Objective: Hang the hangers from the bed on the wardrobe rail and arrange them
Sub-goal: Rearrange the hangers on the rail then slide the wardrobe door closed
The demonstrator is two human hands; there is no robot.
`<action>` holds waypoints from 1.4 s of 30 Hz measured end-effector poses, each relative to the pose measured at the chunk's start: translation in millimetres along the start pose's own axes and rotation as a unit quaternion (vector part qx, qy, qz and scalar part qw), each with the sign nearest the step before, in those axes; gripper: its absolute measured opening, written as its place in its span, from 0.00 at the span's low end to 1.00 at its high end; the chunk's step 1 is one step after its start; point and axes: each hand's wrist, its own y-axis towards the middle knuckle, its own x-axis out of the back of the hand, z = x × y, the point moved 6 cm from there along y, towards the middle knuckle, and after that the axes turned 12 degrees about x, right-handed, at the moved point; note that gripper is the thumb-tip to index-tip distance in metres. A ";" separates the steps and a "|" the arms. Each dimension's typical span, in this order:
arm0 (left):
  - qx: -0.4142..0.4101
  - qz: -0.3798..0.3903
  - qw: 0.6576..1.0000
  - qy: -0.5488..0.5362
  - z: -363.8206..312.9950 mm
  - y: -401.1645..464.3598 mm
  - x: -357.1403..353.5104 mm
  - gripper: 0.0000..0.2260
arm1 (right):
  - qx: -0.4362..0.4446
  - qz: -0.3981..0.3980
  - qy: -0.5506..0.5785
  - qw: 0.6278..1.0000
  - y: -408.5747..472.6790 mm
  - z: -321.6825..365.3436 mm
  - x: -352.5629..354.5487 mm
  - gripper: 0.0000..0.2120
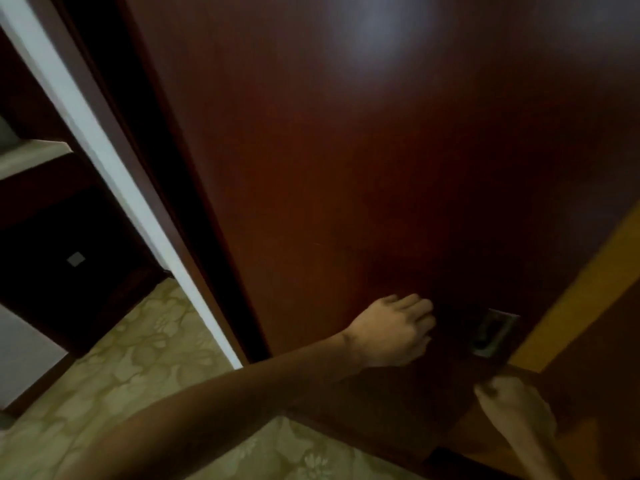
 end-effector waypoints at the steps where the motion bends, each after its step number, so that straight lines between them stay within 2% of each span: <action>1: 0.053 0.027 0.998 -0.007 28.4 -20.8 6.4 0.12 | 0.000 0.018 0.007 1.000 8.5 29.4 -16.3 0.12; 2: 0.102 0.024 0.995 -0.001 63.9 -46.9 10.9 0.12 | -0.018 0.054 0.017 0.998 12.6 56.4 -22.9 0.11; 4: 0.225 0.028 0.974 -0.014 139.8 -99.4 24.5 0.11 | 0.007 0.087 0.033 0.996 23.2 135.4 -42.1 0.12; 6: 0.346 0.027 0.937 -0.037 205.2 -138.6 43.3 0.11 | 0.043 0.074 0.073 0.994 32.9 229.1 -57.2 0.14; 8: 0.444 0.016 0.893 -0.068 265.8 -167.7 57.3 0.12 | 0.086 0.026 0.082 0.993 54.2 317.3 -56.5 0.17; 11: 0.551 0.038 0.825 -0.125 333.6 -187.3 70.0 0.14 | 0.136 -0.021 0.065 0.988 93.3 428.0 -43.6 0.12; 14: 0.613 0.062 0.766 -0.185 362.6 -188.3 74.4 0.20 | 0.120 -0.047 0.025 0.991 126.9 481.8 -34.9 0.09; 18: 0.614 0.042 0.745 -0.257 378.5 -174.4 70.2 0.17 | 0.112 -0.053 -0.055 0.991 138.4 506.1 -29.6 0.10; 21: 0.609 0.028 0.741 -0.281 387.0 -167.4 63.9 0.12 | 0.120 -0.044 -0.050 0.991 141.9 516.7 -32.0 0.12; 25: 0.605 0.026 0.753 -0.255 393.3 -163.7 56.4 0.11 | 0.107 -0.048 -0.067 0.991 150.7 519.8 -33.0 0.11; 33: 0.580 0.007 0.794 -0.183 396.3 -158.7 54.8 0.07 | 0.096 -0.069 -0.111 0.987 153.3 511.7 -28.2 0.15; 42: 0.508 0.033 0.851 -0.125 373.5 -140.4 57.8 0.08 | 0.069 -0.071 -0.086 0.991 143.9 479.2 -18.8 0.08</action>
